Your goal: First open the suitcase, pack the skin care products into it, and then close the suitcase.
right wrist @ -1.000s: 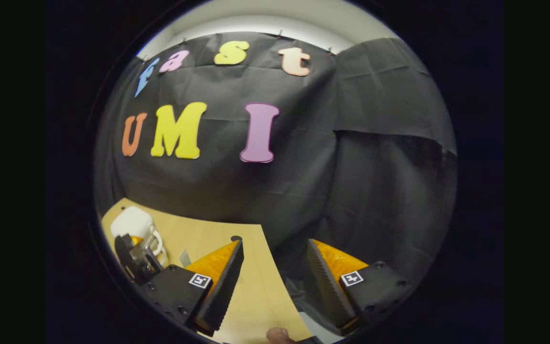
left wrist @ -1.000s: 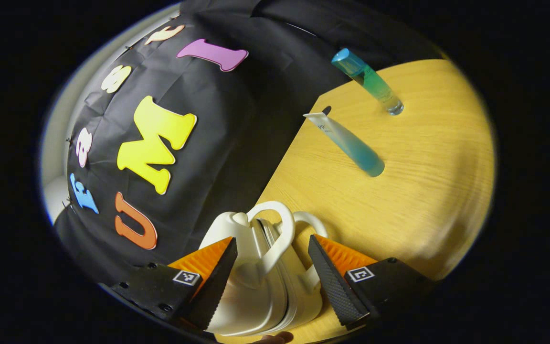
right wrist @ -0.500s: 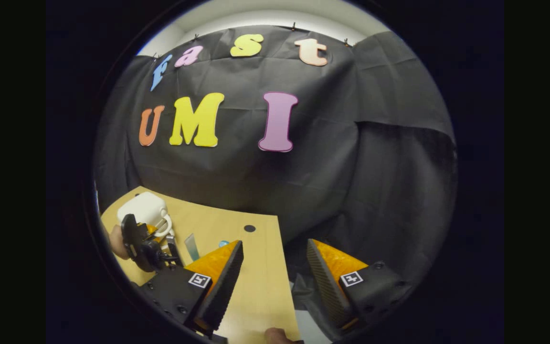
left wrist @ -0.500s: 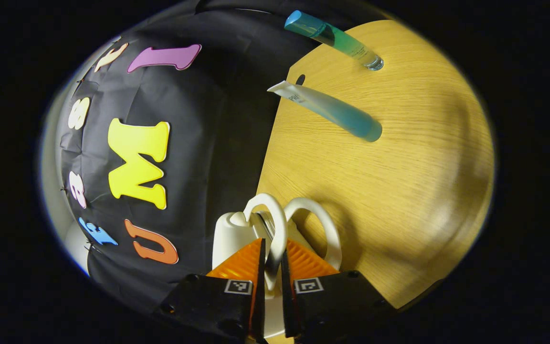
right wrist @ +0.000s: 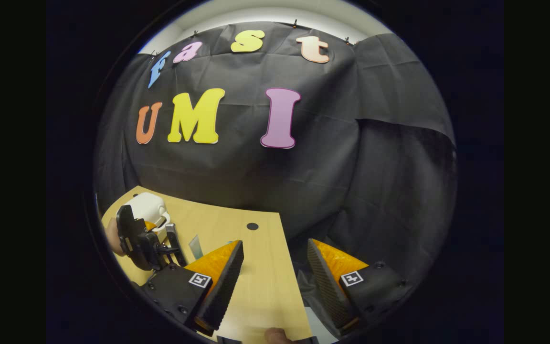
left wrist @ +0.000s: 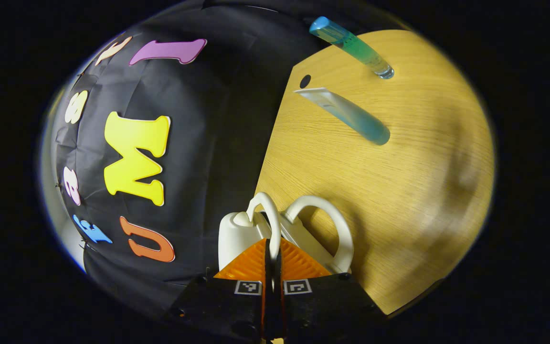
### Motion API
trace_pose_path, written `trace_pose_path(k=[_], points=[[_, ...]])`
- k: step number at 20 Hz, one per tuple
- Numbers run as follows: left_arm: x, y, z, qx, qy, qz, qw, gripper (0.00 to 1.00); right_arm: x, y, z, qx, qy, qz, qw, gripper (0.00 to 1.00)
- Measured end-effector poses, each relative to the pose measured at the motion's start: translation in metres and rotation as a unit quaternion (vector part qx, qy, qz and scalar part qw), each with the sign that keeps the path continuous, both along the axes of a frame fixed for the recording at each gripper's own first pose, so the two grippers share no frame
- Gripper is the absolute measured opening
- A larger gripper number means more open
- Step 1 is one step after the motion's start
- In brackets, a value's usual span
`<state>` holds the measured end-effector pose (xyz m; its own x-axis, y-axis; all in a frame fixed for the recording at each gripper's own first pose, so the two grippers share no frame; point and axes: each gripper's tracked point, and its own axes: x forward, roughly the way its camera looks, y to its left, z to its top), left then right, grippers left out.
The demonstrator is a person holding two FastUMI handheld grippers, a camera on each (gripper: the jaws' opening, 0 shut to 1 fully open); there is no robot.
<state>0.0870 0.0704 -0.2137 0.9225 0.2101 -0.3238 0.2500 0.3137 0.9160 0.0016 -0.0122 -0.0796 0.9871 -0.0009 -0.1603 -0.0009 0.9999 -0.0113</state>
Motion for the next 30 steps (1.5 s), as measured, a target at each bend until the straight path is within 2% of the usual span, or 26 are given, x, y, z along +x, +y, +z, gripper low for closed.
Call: trace_pose_path(k=[4,8,14,17,21,26,30], points=[[0.0,0.013,0.044,-0.069,-0.027,-0.001,0.997,0.03,0.01,0.02,0.004,-0.001,-0.001,-0.014,1.0,0.8],[0.0,0.054,0.108,-0.139,-0.081,0.012,0.987,0.03,0.013,0.046,0.012,0.01,0.0,-0.025,1.0,0.8],[-0.006,0.138,0.165,-0.23,-0.14,0.044,0.962,0.03,0.017,0.081,0.026,0.007,-0.009,-0.031,0.999,0.8],[0.0,0.18,0.176,-0.282,-0.139,0.034,0.949,0.03,0.02,0.099,0.034,0.012,-0.013,-0.036,0.999,0.8],[0.005,0.25,0.181,-0.291,-0.154,0.053,0.943,0.02,0.022,0.118,0.039,0.02,-0.012,-0.047,0.999,0.8],[0.009,0.326,0.159,-0.307,-0.148,0.088,0.936,0.02,0.02,0.136,0.036,0.014,-0.002,-0.059,0.998,0.8],[-0.001,0.384,0.124,-0.279,-0.13,0.127,0.943,0.03,0.019,0.144,0.031,0.007,0.013,-0.062,0.998,0.8]])
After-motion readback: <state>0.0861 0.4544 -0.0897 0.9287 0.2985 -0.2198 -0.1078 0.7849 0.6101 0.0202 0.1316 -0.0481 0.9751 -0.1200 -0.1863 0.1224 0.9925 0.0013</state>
